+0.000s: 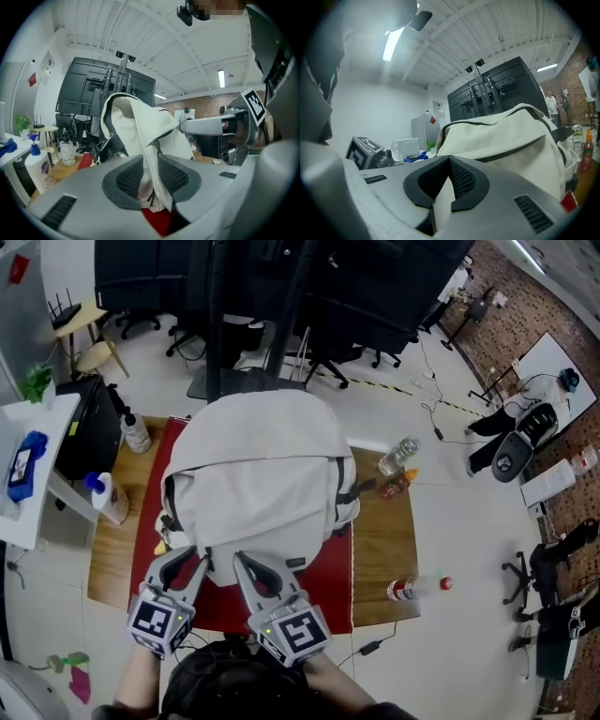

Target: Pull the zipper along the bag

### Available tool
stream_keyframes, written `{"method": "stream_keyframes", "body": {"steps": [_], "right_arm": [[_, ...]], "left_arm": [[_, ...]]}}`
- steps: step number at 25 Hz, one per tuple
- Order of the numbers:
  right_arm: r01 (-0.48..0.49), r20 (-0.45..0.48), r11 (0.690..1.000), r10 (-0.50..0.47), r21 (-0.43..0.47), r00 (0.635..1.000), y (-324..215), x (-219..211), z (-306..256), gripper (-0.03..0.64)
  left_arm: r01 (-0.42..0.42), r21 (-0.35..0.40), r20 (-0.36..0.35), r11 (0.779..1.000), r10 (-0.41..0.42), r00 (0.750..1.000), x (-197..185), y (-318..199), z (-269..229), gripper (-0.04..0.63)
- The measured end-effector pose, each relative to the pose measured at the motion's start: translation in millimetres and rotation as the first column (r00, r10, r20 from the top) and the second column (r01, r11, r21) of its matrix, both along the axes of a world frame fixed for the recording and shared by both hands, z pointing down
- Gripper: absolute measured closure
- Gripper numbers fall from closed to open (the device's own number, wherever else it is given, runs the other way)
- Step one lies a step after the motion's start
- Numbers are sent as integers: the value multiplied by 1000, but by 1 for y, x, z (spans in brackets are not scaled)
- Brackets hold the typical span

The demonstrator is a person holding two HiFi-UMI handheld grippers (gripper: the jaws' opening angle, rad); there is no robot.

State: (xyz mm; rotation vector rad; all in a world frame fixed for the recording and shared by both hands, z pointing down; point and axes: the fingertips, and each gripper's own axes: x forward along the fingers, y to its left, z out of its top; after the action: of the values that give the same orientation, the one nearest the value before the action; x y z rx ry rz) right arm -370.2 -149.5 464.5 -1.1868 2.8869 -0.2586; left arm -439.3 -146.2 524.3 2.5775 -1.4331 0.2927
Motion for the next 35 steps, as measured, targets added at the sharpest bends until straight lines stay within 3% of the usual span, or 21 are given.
{"method": "stream_keyframes", "body": {"steps": [4,7,13,17,22,23,28,31,35], "right_arm": [[46,-28,998,-47,-29,999,2,-6,9,598],[89,-35,993,-92,-82,995,2,-11,20,534],[162,-83,974,-176,-159,981,-5,-34,45,505],[195,-99,959,-218,-204,971,-10,-49,55,488],[252,-62,945,-270,-206,961,-13,-54,55,507],[270,-68,941,-288,-205,955,-12,-55,55,558],[316,-112,928,-342,-200,933,-4,-46,54,563],[323,-147,931,-348,-170,926,-3,-40,53,563],[305,-222,948,-318,-93,922,-3,-33,40,563]], "left_arm": [[-38,-36,-23,999,38,999,6,-4,11,456],[-71,-45,-10,996,71,997,15,-6,17,457],[-102,-50,-63,993,99,993,21,-2,17,517],[-116,-68,-39,991,114,993,23,0,16,526],[-115,-93,-23,989,113,993,22,-2,14,529],[-114,-96,-20,989,112,993,22,-2,14,529],[-100,-85,-44,991,97,994,22,-1,14,531],[-97,-94,-31,991,94,995,26,1,16,532],[-31,-89,-32,996,28,999,25,-1,15,534]]}}
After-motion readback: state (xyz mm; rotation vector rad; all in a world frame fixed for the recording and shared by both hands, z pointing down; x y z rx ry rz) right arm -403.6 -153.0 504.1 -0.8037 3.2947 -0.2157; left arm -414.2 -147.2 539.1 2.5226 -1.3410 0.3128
